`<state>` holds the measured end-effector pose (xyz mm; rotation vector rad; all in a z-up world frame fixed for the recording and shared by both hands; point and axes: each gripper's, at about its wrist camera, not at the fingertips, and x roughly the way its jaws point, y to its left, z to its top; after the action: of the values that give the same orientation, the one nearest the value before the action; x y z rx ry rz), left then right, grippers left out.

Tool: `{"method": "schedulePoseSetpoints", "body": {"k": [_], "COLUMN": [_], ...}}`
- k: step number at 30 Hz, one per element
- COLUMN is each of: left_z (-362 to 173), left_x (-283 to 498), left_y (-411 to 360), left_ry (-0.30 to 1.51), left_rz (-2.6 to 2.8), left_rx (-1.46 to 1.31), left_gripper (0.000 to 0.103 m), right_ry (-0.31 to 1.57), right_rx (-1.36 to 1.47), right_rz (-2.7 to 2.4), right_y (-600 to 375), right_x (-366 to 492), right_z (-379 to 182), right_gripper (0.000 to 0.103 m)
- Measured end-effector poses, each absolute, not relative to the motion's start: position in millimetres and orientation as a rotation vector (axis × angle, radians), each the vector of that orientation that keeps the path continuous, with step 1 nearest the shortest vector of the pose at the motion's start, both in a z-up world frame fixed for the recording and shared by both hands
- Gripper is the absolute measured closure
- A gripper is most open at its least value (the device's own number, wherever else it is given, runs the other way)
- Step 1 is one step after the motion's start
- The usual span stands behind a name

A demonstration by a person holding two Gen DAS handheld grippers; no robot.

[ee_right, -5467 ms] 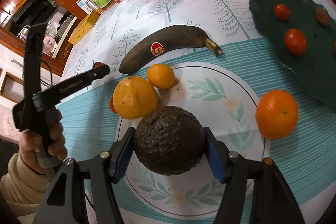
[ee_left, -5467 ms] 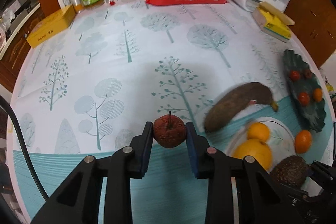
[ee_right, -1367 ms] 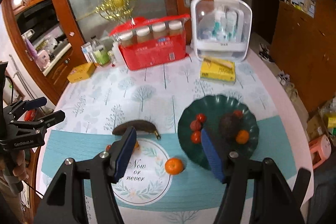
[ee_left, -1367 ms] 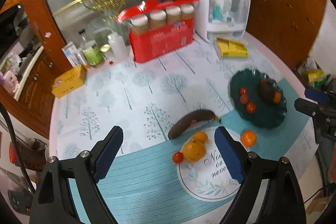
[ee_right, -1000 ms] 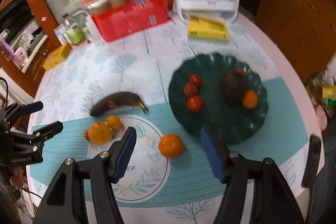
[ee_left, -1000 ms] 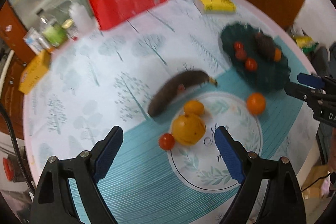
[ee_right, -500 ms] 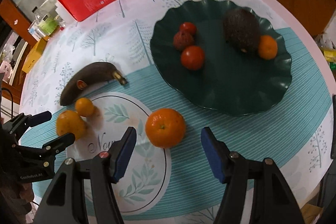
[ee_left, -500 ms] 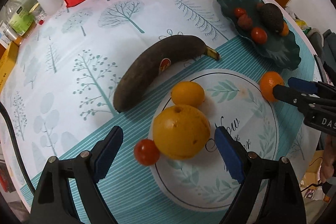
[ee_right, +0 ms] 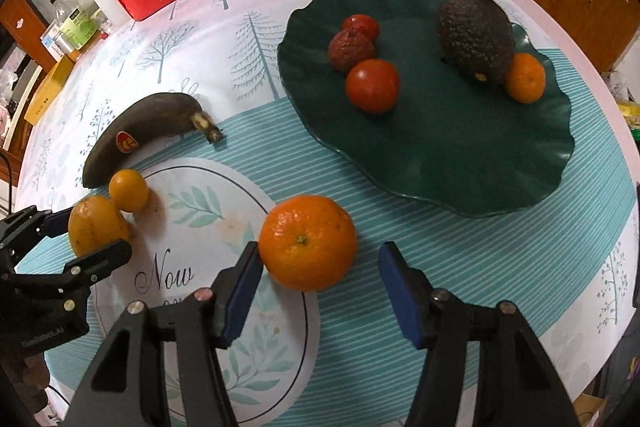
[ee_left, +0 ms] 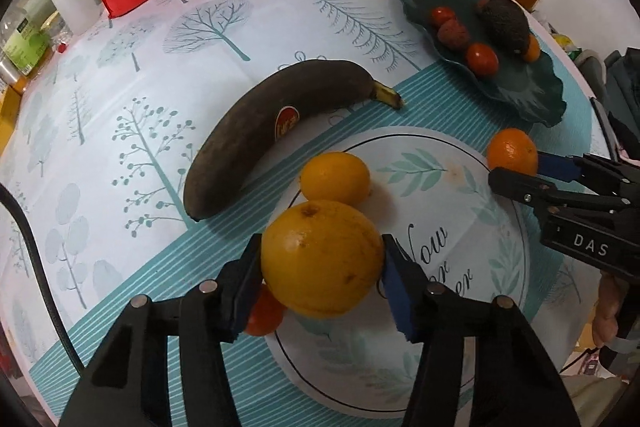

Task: Organize fruits
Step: 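Grasp the large yellow orange with the left tool while the right tool grasps a mandarin, then carry the yellow orange and mandarin over the green plate with both tools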

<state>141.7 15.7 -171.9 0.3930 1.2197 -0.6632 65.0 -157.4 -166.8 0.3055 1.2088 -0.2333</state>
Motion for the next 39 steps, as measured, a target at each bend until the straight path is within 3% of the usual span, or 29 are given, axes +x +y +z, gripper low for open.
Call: {"method": "schedulePoseSetpoints", "body": {"k": [2,14,26,39], "left_z": [-171,-147,-63,53], "left_x": [138,113,70,70], "left_y": [14,14,-16,-74], "left_ry": [1.206,1.185,1.068,0.862], "left_rz": [-0.654,-0.619,-0.661,-0.658], "left_rx": [0.407,0.408,0.349,0.29], "left_gripper": [0.05,0.052,0.052,0.052], "right_ry": [1.199,1.159,1.059,0.876], "right_rx": [0.299,0.298,0.294,0.234], "right_rz": [-0.215,-0.185,-0.132,-0.085], "right_y": [-156,-158,-167,-223], "right_x": [65,43,4,-3], "right_z": [-166,-152,-94,19], "right_gripper": [0.057,0.059,0.059,0.059]}}
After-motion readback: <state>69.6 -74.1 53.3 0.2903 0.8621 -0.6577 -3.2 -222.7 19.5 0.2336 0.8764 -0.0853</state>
